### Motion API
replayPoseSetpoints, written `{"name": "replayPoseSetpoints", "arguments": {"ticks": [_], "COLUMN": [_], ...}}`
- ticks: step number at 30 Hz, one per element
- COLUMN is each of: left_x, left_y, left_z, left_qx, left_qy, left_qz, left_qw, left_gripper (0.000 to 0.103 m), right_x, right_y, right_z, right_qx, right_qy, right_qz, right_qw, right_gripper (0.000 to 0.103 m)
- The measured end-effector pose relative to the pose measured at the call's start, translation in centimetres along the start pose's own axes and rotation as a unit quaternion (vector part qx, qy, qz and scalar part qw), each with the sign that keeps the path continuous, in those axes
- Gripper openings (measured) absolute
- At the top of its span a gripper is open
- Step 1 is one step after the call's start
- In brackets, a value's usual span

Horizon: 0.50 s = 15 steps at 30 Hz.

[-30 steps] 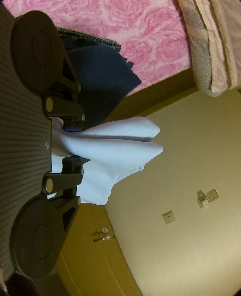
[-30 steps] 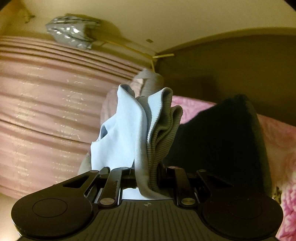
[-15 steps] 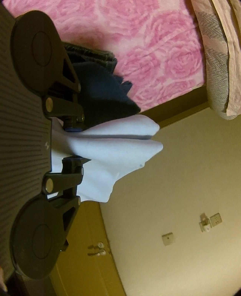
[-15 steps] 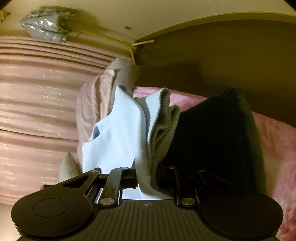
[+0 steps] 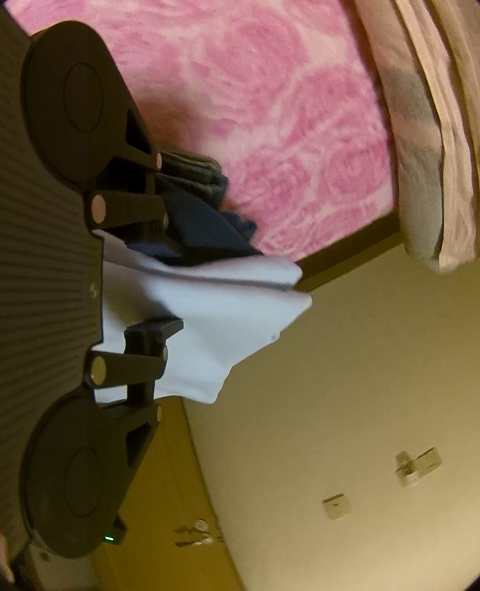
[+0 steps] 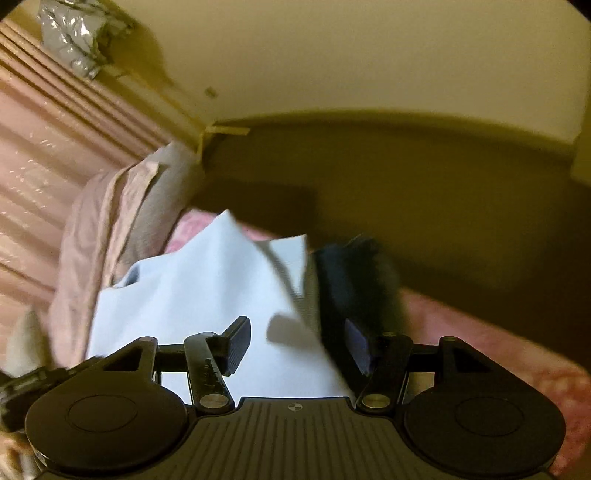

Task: Fold clothes
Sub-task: 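Lift and carry the sweatshirt with both grippers to the dark jeans stack, then lower the sweatshirt onto the jeans stack and open both grippers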

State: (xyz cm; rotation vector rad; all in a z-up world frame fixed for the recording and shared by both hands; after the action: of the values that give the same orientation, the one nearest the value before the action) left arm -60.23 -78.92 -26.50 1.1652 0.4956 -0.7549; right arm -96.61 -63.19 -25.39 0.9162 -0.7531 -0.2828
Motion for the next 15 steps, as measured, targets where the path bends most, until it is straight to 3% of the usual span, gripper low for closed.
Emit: {"name": "replayPoseSetpoints", "arguments": {"ticks": [6,10,12,15], "left_x": [-0.9,-1.5,-1.8,-2.1], "left_y": [4.7,7.8,7.8,6.0], "left_z": [-3.0,-4.9,-5.7,-6.7], "left_qx": [-0.036,-0.060,-0.061,-0.049], "left_qy": [-0.012,-0.020,-0.035,-0.071], "left_qz": [0.035,0.058,0.070,0.087], "left_qw": [0.9987,0.9963,0.9951,0.9924], "left_gripper": [0.033,0.030,0.011,0.000], "right_x": [-1.2,0.2,1.9,5.2], "right_y": [4.2,6.0,6.4,6.3], "right_z": [-5.5,-8.9,-9.8,-10.8], "right_qx": [-0.017,-0.016,-0.027,-0.055], "right_qy": [-0.048,0.023,0.068,0.137], "right_qz": [0.021,-0.021,-0.034,-0.038], "right_qw": [0.998,0.999,0.997,0.988], "right_gripper": [0.060,0.060,0.059,0.058]}}
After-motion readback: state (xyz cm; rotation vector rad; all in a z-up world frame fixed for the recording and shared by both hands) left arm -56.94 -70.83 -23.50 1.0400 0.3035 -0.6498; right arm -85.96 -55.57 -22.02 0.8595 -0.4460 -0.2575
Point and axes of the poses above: each gripper's, at about its wrist camera, not at the fingertips, and y roughly against the way its jaws point, x to its left, z to its top, the point moved 1 cm from there along -y, roughly the way its jaws point, and after that the axes turned 3 degrees about -z, right-handed, at the moved point
